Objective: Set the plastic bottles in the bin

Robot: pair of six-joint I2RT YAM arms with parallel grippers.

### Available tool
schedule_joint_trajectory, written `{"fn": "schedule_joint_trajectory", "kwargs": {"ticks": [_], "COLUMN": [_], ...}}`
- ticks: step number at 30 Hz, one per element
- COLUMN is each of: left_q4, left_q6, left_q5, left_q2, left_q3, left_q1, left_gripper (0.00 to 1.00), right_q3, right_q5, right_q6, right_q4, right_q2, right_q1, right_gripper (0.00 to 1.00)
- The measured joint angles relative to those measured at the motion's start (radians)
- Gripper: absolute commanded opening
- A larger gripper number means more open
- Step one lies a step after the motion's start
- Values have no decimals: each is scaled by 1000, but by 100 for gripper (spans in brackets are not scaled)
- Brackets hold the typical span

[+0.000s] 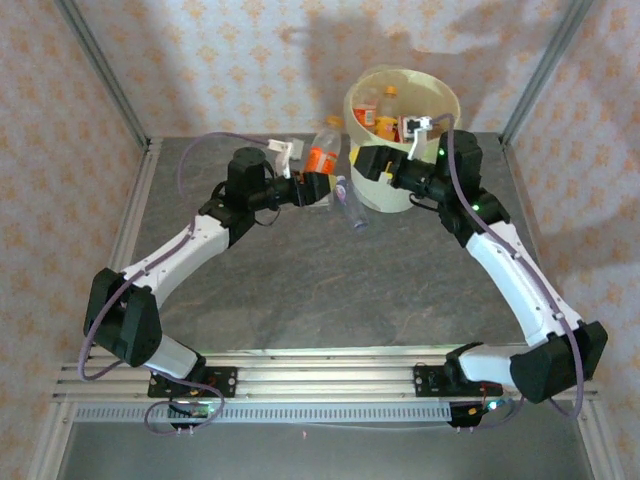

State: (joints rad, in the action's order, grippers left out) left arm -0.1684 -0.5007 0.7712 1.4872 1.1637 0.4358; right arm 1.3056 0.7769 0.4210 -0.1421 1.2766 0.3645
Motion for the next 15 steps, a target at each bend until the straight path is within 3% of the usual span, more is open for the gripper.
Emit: {"fn": "schedule_joint_trajectory", "kwargs": {"ticks": [11,15], "left_q4": [-24,-30], "left_q6": [1,1], "left_q5": [67,68], "left_q2": [-34,-34], "left_q3": [2,2], "left_q1": [29,29], "left_gripper": [35,35], "right_q3": [76,97], "right_q5": [-93,-53], "right_q6": [90,119], "right_q4": [25,53], "right_q2": [95,149], "right_q1": [55,56], "right_gripper": [100,96]}}
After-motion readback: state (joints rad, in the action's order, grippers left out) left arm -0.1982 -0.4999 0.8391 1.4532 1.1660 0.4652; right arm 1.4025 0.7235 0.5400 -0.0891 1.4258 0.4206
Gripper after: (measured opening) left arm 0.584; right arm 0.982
